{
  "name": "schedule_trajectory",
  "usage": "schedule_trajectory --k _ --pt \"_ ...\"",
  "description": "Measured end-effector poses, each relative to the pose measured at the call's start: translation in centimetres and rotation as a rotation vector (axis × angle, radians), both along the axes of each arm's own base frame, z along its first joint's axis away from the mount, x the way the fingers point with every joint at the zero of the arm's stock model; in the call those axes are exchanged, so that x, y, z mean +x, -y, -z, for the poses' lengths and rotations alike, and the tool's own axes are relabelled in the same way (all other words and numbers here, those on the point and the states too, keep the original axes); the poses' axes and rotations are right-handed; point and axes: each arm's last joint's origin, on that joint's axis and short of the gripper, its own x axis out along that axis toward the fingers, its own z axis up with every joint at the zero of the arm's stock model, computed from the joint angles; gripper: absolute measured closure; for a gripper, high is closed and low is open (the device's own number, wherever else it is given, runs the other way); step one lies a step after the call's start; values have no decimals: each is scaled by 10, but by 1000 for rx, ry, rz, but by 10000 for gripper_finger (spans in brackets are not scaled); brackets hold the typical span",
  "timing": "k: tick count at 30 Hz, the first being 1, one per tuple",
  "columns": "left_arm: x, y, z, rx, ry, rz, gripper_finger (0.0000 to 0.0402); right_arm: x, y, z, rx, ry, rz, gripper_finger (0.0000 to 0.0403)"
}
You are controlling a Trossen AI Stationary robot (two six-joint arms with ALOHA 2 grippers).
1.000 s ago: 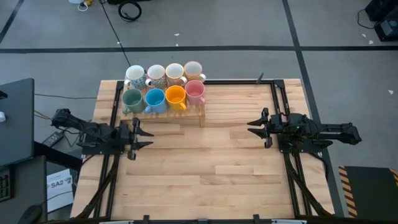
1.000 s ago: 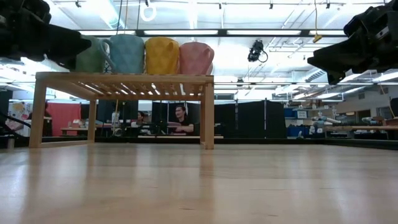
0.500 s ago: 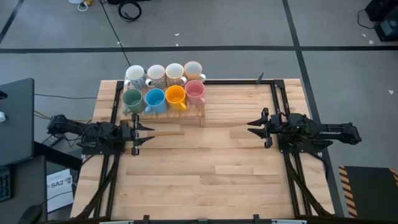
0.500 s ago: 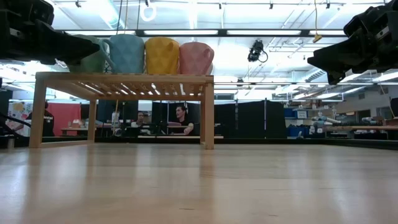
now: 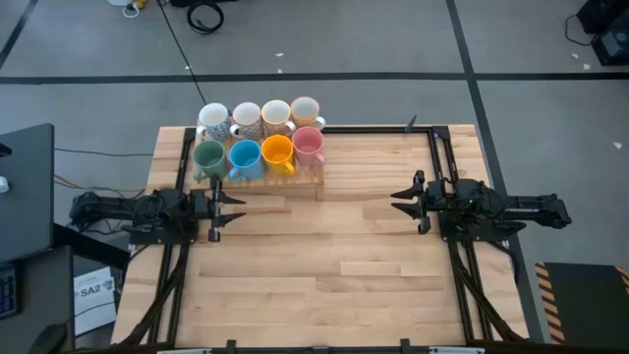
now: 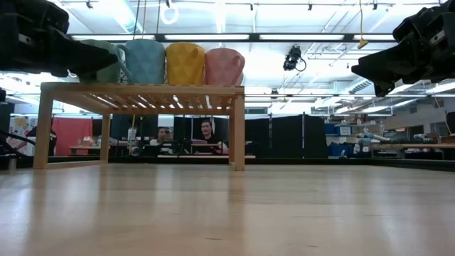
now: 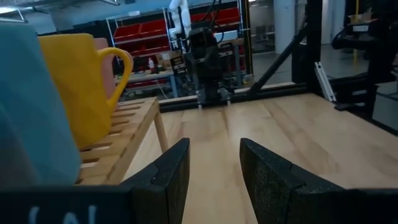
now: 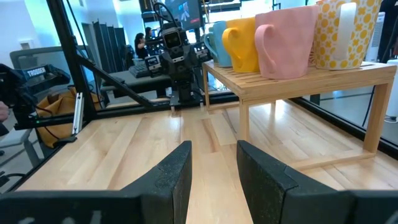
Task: Place coffee mugs
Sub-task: Return to Home Position
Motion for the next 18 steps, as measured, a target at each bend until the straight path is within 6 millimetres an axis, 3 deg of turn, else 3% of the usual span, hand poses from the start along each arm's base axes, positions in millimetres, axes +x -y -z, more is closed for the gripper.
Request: schedule_trajectory --k 18 --pt "0 0 3 -33 -28 8 253 0 0 0 0 2 0 270"
